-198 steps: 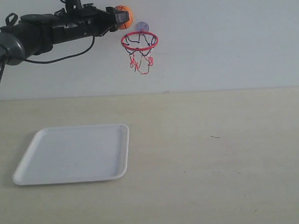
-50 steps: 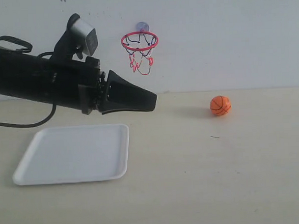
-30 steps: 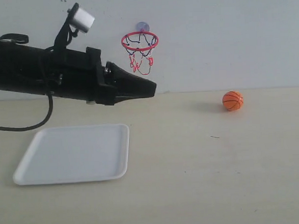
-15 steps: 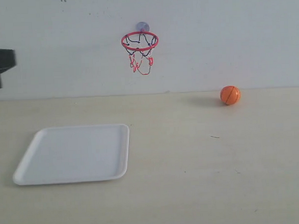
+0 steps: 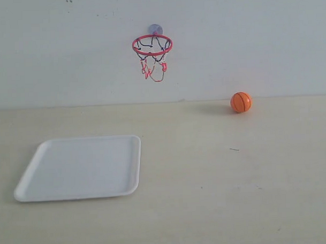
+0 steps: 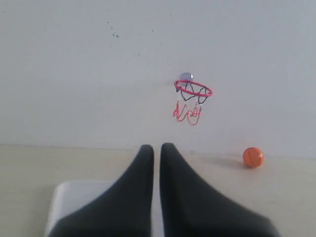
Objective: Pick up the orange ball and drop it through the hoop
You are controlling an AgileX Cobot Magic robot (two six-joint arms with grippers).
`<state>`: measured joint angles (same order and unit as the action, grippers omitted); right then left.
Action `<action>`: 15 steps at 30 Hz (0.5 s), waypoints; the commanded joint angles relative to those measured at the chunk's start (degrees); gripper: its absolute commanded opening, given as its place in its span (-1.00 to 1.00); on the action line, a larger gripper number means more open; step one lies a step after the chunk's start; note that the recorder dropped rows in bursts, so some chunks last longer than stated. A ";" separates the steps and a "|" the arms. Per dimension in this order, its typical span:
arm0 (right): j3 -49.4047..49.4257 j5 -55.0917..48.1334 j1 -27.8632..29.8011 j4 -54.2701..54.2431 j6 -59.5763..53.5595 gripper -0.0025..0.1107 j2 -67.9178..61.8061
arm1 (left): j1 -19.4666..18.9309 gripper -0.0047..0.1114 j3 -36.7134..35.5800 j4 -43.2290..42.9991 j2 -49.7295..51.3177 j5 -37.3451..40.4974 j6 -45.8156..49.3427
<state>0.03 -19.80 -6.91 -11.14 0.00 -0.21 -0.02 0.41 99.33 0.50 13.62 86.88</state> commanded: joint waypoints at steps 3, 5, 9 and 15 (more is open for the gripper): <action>-0.03 0.75 -0.19 0.17 0.00 -0.96 0.21 | -0.10 -0.85 2.03 0.61 -0.50 -3.24 -26.05; -0.03 0.75 -0.19 0.17 0.00 -0.96 0.21 | -0.10 -0.85 2.03 0.61 -0.50 -5.71 -37.25; -0.03 0.75 -0.19 0.17 0.00 -0.96 0.21 | -0.10 -0.85 2.03 -10.02 -0.50 -9.83 -46.28; -0.03 0.75 -0.19 0.17 0.00 -0.96 0.21 | -0.10 -0.85 0.06 -63.62 -0.50 -7.40 -60.25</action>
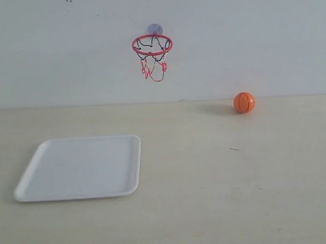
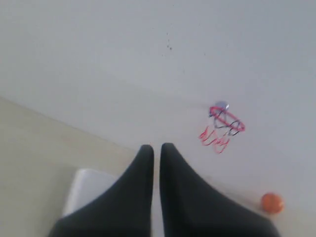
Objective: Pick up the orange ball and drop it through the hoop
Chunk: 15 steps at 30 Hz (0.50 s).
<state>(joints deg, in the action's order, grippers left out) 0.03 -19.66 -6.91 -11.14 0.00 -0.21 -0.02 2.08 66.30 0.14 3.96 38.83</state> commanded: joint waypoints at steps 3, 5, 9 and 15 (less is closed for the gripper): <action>-0.03 0.61 -0.19 0.17 0.00 -0.96 0.21 | -0.10 -0.85 -2.08 -48.50 -0.14 3.21 -25.73; -0.03 0.61 -0.19 0.17 0.00 -0.96 0.21 | -0.10 -0.85 -2.08 -57.21 -0.14 7.67 -32.08; -0.03 0.61 -0.19 0.17 0.00 -0.96 0.21 | -0.10 -0.85 -2.08 -61.01 -0.14 11.25 -35.17; -0.03 0.61 -0.19 0.17 0.00 -0.96 0.21 | -0.10 -0.85 -2.08 -61.01 -0.14 12.42 -35.84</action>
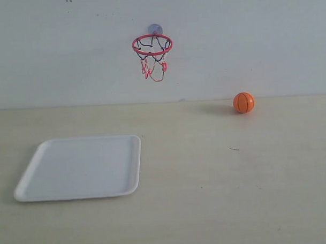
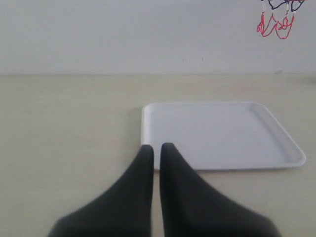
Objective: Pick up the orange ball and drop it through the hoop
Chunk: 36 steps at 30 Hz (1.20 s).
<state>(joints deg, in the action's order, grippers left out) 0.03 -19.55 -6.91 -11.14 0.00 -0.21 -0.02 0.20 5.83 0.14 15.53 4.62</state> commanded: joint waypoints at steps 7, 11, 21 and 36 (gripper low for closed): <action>-0.03 0.49 -0.19 0.17 0.00 -0.96 0.21 | -0.10 -0.85 -0.20 -0.54 -0.14 0.83 -3.80; -0.03 0.49 -0.19 0.17 0.00 -0.96 0.21 | -0.10 -0.85 -0.20 -0.54 -0.14 0.83 -3.80; -0.03 0.49 -0.19 0.17 0.00 -0.96 0.21 | -0.10 -0.85 -0.20 -0.54 -0.14 0.83 -3.80; -0.03 0.49 -0.19 0.17 0.00 -0.96 0.21 | -0.10 -0.85 -0.20 -0.54 -0.14 0.83 -3.80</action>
